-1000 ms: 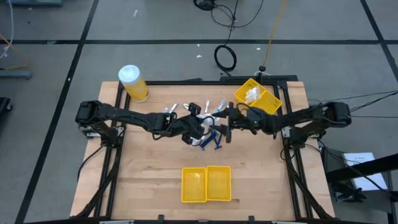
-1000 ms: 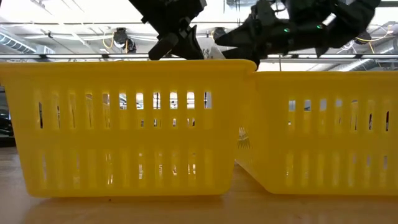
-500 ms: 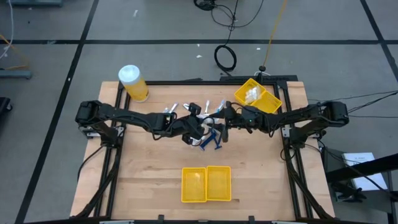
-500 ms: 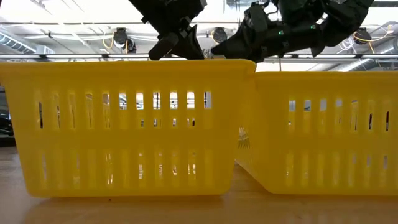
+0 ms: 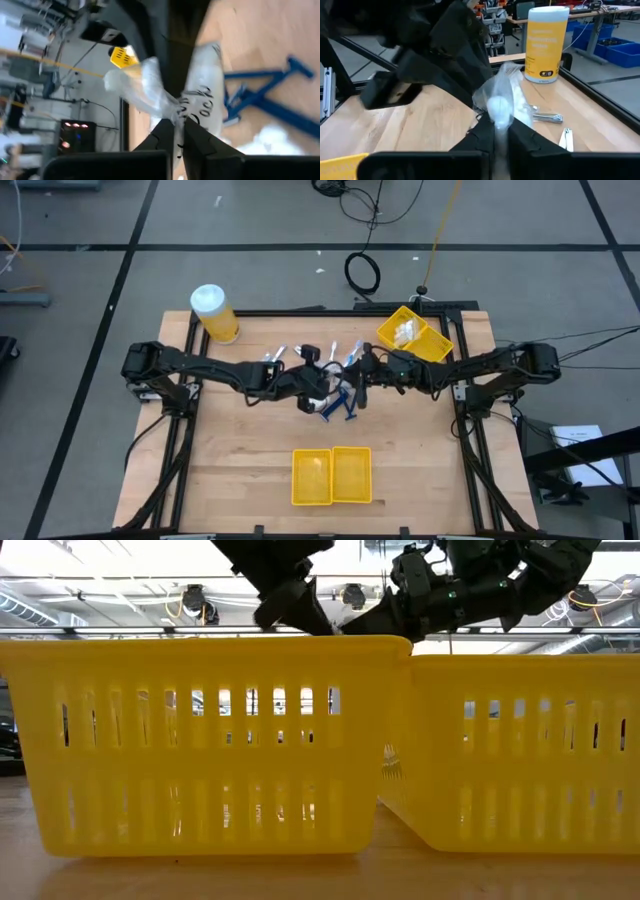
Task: Pick & Place Travel size toiletries
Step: Put the top white cotton pack into the top left yellow bin
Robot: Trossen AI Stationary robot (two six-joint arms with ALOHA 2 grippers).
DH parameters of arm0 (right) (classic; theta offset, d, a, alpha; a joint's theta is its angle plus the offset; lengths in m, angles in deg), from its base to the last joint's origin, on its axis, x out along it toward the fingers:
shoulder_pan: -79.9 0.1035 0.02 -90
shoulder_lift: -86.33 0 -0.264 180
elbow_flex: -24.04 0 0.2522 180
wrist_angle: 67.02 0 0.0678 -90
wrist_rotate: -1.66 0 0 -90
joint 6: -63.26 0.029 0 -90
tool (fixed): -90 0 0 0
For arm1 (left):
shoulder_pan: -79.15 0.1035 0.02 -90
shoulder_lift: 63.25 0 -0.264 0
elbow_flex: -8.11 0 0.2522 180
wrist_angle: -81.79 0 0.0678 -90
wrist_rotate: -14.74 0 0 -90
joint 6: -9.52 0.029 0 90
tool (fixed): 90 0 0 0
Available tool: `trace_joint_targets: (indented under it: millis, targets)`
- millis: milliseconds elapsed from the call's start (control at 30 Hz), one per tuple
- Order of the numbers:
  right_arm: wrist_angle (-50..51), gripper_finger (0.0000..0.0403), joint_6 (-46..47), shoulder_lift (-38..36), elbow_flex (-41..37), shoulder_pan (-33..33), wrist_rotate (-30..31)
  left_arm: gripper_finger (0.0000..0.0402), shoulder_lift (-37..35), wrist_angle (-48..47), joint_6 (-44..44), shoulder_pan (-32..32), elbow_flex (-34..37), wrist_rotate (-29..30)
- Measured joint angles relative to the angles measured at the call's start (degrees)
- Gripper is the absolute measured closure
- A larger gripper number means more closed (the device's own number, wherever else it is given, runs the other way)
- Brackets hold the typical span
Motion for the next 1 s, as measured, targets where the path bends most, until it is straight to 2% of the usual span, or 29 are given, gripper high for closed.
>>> trace_joint_targets:
  millis: [200,367,500,667,800,867,1000]
  targets:
    - [4.2,0.0397,-0.2,0.2,0.0,-0.5,3.8,0.0290,0.0,5.4,-9.5,-1.0,-2.1,-0.7]
    - [7.0,0.0395,0.1,0.1,-0.1,-1.6,4.4,0.0208,0.0,4.9,-9.3,-1.9,-4.8,-0.9]
    - [12.3,0.0396,-0.6,-0.9,-0.1,-2.8,6.6,0.0165,-0.5,5.6,-9.7,-2.3,-6.5,-0.3]
    - [23.1,0.0395,-4.0,-6.7,0.0,-5.9,20.8,0.0145,-0.9,4.4,-13.7,-1.1,-6.9,4.0]
    - [30.0,0.0395,-5.2,-11.7,0.0,-10.7,31.1,0.0143,-0.9,1.4,-18.7,2.0,-6.6,2.9]
    - [31.0,0.0395,-4.4,-13.3,-0.5,-14.2,31.7,0.0142,-0.9,0.4,-21.1,3.6,-5.7,1.4]
    - [30.3,0.0395,-2.3,-13.9,-3.0,-21.6,27.9,0.0143,-0.9,0.3,-24.3,6.0,-4.1,-0.8]
